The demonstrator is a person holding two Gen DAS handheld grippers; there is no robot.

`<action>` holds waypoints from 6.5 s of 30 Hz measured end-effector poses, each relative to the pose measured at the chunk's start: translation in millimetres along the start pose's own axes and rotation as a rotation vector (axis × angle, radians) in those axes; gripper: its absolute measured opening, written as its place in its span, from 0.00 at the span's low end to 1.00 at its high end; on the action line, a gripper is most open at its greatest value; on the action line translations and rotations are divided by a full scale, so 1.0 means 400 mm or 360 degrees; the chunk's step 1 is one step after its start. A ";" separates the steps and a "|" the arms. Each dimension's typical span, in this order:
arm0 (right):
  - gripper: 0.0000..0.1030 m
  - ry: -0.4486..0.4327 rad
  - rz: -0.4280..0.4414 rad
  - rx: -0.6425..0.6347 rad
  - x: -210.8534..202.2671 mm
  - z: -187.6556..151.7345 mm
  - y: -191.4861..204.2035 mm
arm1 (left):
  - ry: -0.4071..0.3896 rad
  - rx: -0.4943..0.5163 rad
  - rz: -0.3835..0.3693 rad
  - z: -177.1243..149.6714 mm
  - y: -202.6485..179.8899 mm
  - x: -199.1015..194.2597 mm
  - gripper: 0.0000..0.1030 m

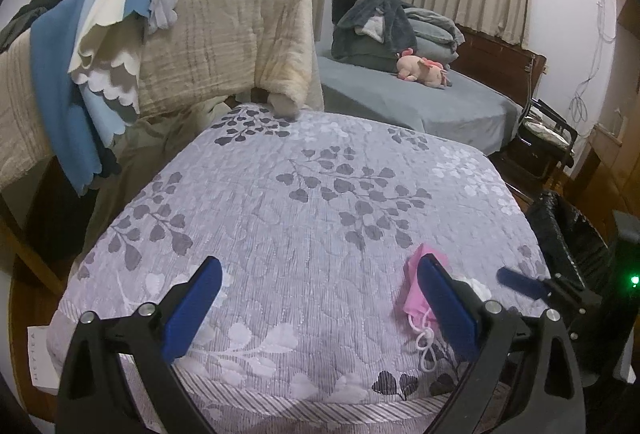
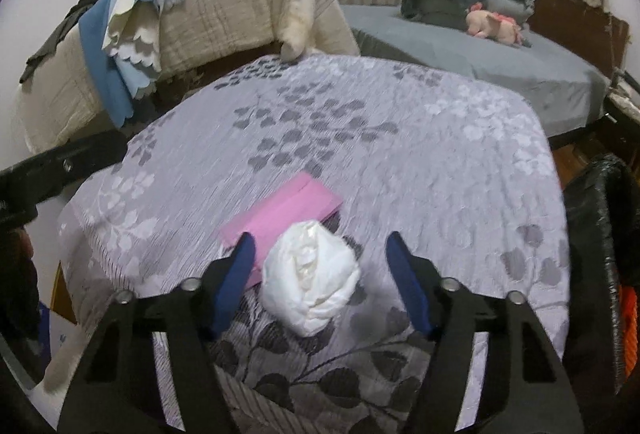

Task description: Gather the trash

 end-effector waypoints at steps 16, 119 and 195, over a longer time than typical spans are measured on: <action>0.27 -0.0058 -0.0013 0.0100 -0.069 0.036 -0.092 | 0.0022 0.0026 -0.0073 -0.003 -0.073 0.018 0.92; 0.27 -0.0482 -0.0627 0.0349 -0.677 0.007 -0.604 | 0.0011 0.0448 -0.0687 0.038 -0.859 -0.124 0.12; 0.95 -0.0438 -0.0612 0.0356 -0.812 0.020 -0.552 | -0.0099 0.0413 -0.0530 0.107 -0.770 -0.269 0.94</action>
Point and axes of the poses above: each gripper's, at about its wrist camera, not at the fingertips, and x roughly the way its jaws point, y to its left, z to its top, the point moved 6 cm from there along x, roughly the way its jaws point, and after that the axes turned 5 degrees about -x, right-handed, at the moved point
